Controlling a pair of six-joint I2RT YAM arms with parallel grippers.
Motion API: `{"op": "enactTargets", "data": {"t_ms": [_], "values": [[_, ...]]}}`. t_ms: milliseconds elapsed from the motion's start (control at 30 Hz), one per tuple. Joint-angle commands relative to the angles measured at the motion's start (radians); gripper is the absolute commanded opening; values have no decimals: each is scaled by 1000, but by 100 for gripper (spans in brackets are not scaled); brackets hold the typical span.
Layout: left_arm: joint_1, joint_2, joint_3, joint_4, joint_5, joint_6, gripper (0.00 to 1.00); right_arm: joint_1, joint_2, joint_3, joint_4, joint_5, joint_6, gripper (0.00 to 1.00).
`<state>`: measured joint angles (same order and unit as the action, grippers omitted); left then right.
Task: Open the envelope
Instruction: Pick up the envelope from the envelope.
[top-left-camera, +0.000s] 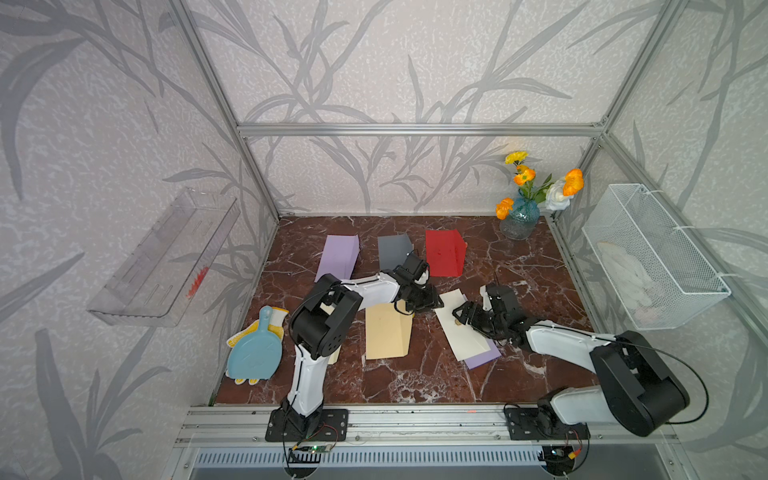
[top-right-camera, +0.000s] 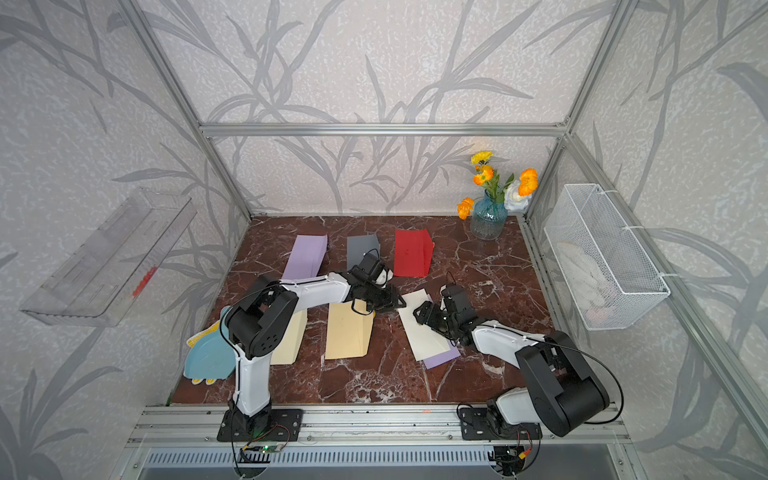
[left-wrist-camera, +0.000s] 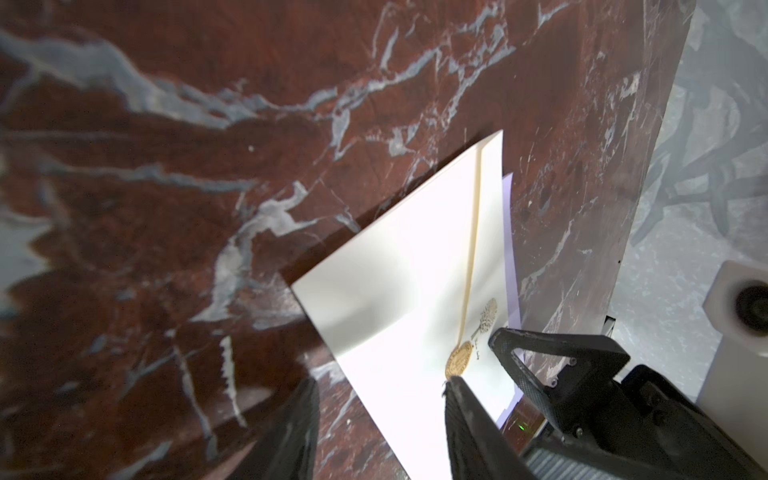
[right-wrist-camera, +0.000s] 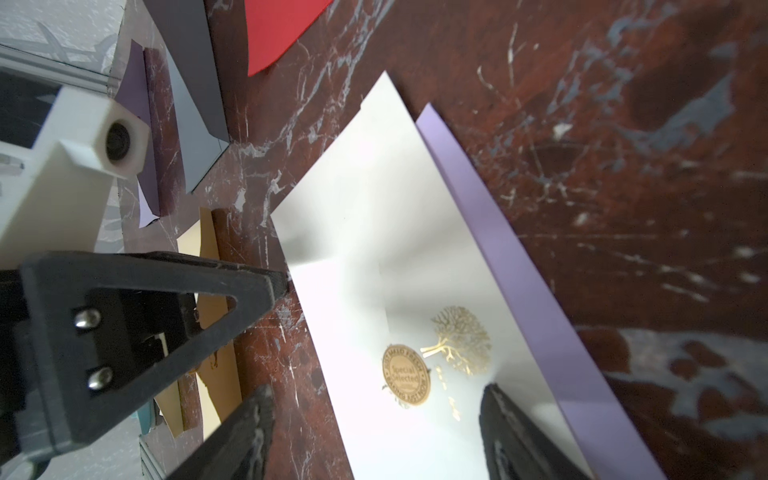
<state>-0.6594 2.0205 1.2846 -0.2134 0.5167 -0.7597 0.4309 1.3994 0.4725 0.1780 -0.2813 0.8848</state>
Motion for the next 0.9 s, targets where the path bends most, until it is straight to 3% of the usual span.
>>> {"op": "enactTargets", "data": {"t_ms": [0, 867], "values": [[-10, 38, 44, -36, -41, -8, 50, 2, 52, -57, -120, 13, 6, 78], [-22, 33, -7, 234, 62, -97, 45, 3, 114, -73, -40, -20, 14, 78]]}}
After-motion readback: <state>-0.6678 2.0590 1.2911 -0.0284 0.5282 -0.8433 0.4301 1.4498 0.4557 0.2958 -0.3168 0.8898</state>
